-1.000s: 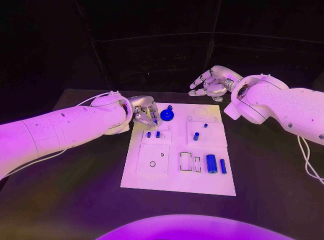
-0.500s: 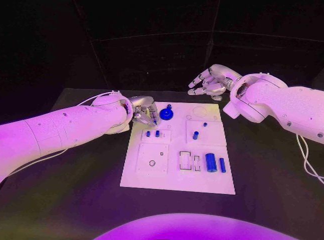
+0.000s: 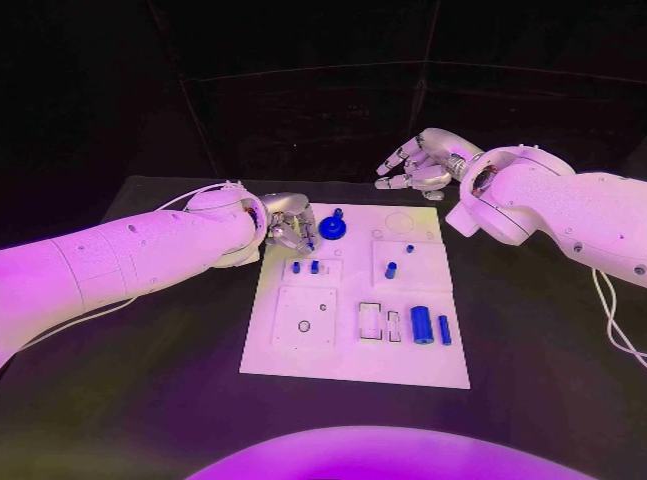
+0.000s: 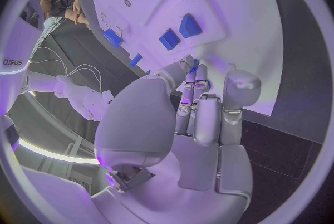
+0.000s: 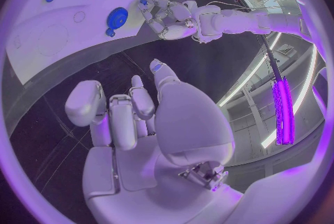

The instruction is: Assemble the parts on the task board

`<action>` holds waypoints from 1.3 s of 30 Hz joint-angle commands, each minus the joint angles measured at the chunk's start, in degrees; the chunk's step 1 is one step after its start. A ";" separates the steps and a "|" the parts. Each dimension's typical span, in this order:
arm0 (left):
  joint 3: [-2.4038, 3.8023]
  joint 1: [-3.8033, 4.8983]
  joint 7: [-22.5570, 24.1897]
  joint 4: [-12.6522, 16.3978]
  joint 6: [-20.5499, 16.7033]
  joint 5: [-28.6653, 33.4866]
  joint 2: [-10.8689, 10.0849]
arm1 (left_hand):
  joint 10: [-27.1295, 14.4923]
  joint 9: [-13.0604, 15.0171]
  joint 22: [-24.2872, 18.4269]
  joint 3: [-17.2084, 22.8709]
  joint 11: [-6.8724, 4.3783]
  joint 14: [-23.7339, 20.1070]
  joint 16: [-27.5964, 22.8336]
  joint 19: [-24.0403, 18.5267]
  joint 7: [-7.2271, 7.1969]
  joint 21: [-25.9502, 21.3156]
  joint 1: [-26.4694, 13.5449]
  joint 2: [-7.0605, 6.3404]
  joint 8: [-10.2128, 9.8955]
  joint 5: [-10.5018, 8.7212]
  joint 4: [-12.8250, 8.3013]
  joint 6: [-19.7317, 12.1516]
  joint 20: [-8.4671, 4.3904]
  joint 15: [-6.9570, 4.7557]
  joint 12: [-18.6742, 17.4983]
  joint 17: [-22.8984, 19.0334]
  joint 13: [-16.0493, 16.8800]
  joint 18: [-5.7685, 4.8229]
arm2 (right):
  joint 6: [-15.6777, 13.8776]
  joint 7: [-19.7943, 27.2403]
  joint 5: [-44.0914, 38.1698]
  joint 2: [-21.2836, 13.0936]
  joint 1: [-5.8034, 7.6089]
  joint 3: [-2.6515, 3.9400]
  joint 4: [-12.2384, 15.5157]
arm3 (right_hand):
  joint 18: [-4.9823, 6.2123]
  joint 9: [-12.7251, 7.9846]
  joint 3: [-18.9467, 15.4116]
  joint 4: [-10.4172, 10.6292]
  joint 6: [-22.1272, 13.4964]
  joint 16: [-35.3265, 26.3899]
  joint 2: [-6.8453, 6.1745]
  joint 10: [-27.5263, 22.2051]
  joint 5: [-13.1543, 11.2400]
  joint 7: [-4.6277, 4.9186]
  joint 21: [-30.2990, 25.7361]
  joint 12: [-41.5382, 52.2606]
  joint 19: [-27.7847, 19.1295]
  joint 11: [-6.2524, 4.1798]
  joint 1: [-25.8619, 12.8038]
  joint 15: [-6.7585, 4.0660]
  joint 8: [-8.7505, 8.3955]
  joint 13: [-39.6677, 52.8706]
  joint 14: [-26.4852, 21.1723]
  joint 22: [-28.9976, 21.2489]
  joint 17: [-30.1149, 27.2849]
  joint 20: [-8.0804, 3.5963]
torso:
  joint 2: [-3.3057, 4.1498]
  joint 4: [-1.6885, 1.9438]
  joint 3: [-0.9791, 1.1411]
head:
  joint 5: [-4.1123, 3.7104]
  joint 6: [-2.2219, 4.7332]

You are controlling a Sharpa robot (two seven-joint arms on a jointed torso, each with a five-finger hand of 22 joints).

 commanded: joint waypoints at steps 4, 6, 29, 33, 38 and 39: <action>-0.06 -0.07 -0.02 0.07 1.25 -0.48 0.17 | 0.59 0.06 -0.02 0.34 -0.01 1.31 -0.05 0.35 -0.03 -0.11 -0.61 -0.11 0.21 0.00 -0.03 0.32 0.02 -0.22 -0.21 -0.09 0.01 -0.47 | 0.28 0.47 -0.10 0.05 0.12 0.03 0.01 | 0.82 -0.05 -0.04 0.35 -0.31 -0.39 0.40 -0.21 0.36 -0.05 -0.33 -0.17 -0.29 0.00 0.03 -0.31 0.36 -0.01 2.74 -0.08 0.00 0.10 | 0.02 -0.02 0.01 | 0.02 -0.04; -0.06 -0.08 -0.06 0.06 1.32 -0.48 0.24 | 0.60 0.06 -0.05 0.34 -0.01 1.31 -0.05 0.34 -0.04 -0.15 -0.63 -0.11 0.20 0.00 -0.02 0.33 0.02 -0.22 -0.21 -0.09 0.02 -0.46 | 0.29 0.45 -0.10 0.04 0.12 0.03 0.02 | 0.82 -0.05 -0.04 0.35 -0.31 -0.39 0.40 -0.21 0.36 -0.05 -0.33 -0.17 -0.29 0.00 0.03 -0.31 0.36 -0.01 2.74 -0.08 0.00 0.10 | 0.03 -0.02 0.03 | 0.02 -0.07; -0.07 -0.08 -1.30 -0.20 0.95 -0.47 0.38 | -4.54 -0.52 -0.40 0.08 1.71 0.88 -0.43 -0.25 1.04 -1.05 -2.91 -2.23 -4.03 0.01 0.23 -4.15 1.01 1.10 -4.21 -1.52 -0.31 -0.43 | 0.25 0.38 -0.10 -0.07 0.12 0.03 -0.01 | 0.83 -0.04 -0.05 0.52 -0.34 -0.51 0.49 -0.32 0.47 -0.05 -0.43 -0.23 -0.30 -0.01 0.07 -0.32 0.55 -0.17 2.71 -0.19 -0.17 0.09 | 0.00 0.03 -0.02 | -0.21 -0.19; -0.07 -0.08 -1.03 -0.16 0.34 -0.47 0.27 | -5.07 -0.52 -0.43 0.05 1.86 0.85 -0.44 -0.29 1.11 -1.14 -3.02 -2.50 -4.41 0.01 0.17 -4.42 1.14 1.23 -4.51 -1.66 -0.29 -0.41 | 0.24 0.36 -0.10 -0.13 0.12 0.03 -0.05 | 0.83 -0.04 -0.05 0.52 -0.34 -0.51 0.49 -0.32 0.47 -0.05 -0.43 -0.23 -0.30 -0.01 0.07 -0.32 0.55 -0.17 2.71 -0.19 -0.17 0.09 | -0.01 0.05 -0.03 | -0.23 -0.23; -0.07 -0.09 -0.52 -0.06 -0.97 -0.45 0.12 | -6.36 -0.67 -0.70 -0.10 2.24 0.89 -0.31 -0.41 0.75 -1.57 -3.24 -3.17 -6.45 0.00 0.01 -7.19 1.47 1.55 -5.16 -1.64 -0.26 -0.30 | 0.22 0.36 -0.10 -0.13 0.12 0.03 -0.19 | 0.83 -0.04 -0.05 0.52 -0.34 -0.51 0.49 -0.32 0.47 -0.05 -0.43 -0.23 -0.30 -0.01 0.07 -0.32 0.55 -0.17 2.71 -0.19 -0.17 0.09 | -0.03 0.04 -0.01 | -0.20 -0.24; -0.07 -0.10 -0.40 -0.03 -1.29 -0.44 0.08 | -6.79 -0.64 -0.84 -0.18 2.34 0.89 -0.29 -0.45 0.75 -1.74 -3.25 -3.30 -6.73 0.00 -0.04 -7.51 1.55 1.62 -5.34 -1.68 -0.27 -0.26 | 0.22 0.36 -0.10 -0.13 0.12 0.03 -0.25 | 0.83 -0.04 -0.05 0.52 -0.34 -0.51 0.49 -0.32 0.47 -0.05 -0.43 -0.23 -0.30 -0.01 0.07 -0.32 0.55 -0.17 2.71 -0.19 -0.17 0.09 | -0.02 0.05 -0.04 | -0.24 -0.18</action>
